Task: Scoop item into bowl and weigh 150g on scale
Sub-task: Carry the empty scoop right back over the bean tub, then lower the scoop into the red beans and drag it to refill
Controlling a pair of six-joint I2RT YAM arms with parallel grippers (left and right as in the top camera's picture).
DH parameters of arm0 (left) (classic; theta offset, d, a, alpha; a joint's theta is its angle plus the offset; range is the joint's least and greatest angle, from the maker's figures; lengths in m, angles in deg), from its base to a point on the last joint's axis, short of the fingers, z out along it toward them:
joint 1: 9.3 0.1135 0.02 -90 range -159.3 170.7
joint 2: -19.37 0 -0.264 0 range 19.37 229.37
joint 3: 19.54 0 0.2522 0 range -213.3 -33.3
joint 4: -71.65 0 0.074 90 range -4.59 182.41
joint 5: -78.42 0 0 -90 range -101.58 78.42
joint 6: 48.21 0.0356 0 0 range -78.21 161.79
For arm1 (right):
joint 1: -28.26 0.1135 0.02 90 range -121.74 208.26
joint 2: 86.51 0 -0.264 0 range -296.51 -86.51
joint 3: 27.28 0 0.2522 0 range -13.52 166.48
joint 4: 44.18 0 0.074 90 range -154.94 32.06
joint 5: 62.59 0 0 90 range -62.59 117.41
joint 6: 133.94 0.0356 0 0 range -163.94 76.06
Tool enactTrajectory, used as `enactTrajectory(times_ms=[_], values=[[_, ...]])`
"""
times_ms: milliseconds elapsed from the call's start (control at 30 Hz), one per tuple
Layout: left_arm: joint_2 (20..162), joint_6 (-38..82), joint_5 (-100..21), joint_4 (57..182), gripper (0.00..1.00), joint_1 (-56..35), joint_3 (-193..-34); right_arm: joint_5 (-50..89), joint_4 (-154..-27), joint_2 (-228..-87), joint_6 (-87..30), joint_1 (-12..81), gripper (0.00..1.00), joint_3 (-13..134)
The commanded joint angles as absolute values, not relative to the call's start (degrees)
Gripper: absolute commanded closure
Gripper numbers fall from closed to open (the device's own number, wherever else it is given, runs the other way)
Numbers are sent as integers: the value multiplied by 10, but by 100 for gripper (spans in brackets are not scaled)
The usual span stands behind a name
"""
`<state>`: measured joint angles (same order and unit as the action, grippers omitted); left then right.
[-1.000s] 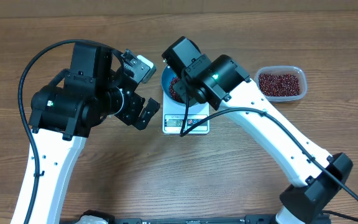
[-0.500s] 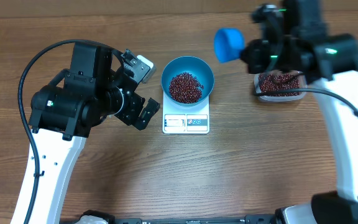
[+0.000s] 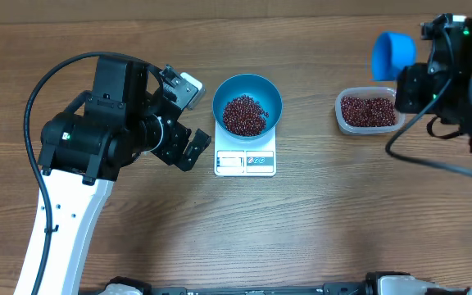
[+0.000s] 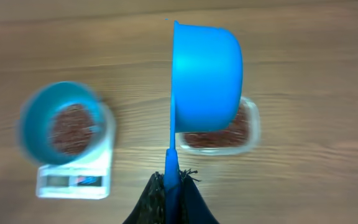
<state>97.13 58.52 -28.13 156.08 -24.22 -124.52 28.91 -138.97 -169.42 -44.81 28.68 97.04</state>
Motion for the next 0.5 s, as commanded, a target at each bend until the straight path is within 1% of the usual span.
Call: enactTrajectory(times_ms=[0, 333, 467], values=[[969, 594, -290, 1559, 1, -243, -1253, 401, -1387, -1722, -428, 287, 96, 974], [969, 594, -290, 1559, 0, -243, -1253, 459, -1376, -1829, -428, 289, 96, 974], [969, 594, -290, 1559, 0, -243, -1253, 495, -1373, -1875, -435, 311, 96, 966]])
